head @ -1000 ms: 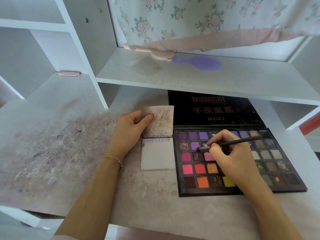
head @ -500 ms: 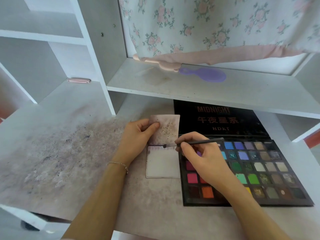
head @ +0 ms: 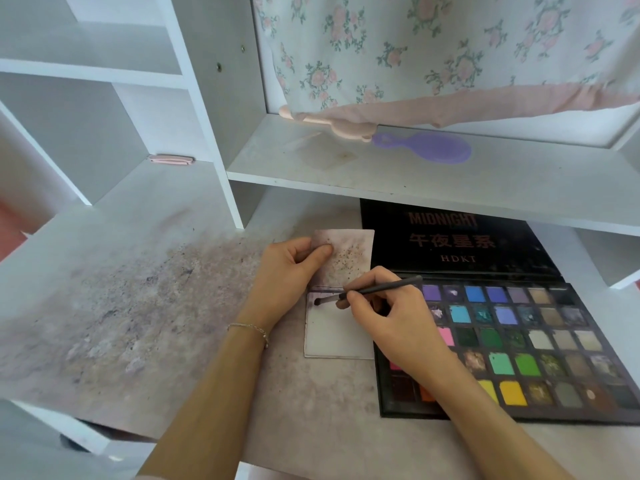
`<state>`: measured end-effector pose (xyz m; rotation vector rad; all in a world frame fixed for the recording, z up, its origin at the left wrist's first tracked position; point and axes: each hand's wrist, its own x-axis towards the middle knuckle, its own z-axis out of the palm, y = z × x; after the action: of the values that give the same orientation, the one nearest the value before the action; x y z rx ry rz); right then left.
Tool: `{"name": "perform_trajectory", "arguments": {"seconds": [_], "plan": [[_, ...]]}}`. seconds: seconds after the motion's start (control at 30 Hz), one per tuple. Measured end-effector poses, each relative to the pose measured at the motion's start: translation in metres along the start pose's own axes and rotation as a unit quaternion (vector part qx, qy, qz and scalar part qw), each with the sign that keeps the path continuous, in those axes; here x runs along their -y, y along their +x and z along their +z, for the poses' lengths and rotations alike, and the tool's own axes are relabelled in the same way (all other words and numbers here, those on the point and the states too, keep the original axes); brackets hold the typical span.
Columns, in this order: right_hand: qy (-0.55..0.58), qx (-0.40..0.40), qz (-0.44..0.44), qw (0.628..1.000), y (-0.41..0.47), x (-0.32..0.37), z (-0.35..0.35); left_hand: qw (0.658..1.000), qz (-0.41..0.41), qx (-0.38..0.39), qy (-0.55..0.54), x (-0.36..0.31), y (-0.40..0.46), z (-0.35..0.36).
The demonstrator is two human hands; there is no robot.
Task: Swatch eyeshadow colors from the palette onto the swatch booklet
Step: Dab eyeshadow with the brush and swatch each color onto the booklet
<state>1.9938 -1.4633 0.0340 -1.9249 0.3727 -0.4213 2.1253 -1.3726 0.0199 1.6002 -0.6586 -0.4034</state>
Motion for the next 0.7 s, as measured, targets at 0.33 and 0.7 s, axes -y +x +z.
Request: {"name": "perform_trajectory", "arguments": {"seconds": [0.33,0.7], "plan": [[-0.031,0.009,0.002,0.999,0.0003,-0.0010,0.0009,1.000,0.005,0.003,-0.006,-0.0008,-0.0010,-0.0004],[-0.025,0.017,0.001,1.000,0.0010,-0.0017,0.0012,1.000,0.010,0.001,-0.001,-0.0036,-0.0023,-0.0002]]}}
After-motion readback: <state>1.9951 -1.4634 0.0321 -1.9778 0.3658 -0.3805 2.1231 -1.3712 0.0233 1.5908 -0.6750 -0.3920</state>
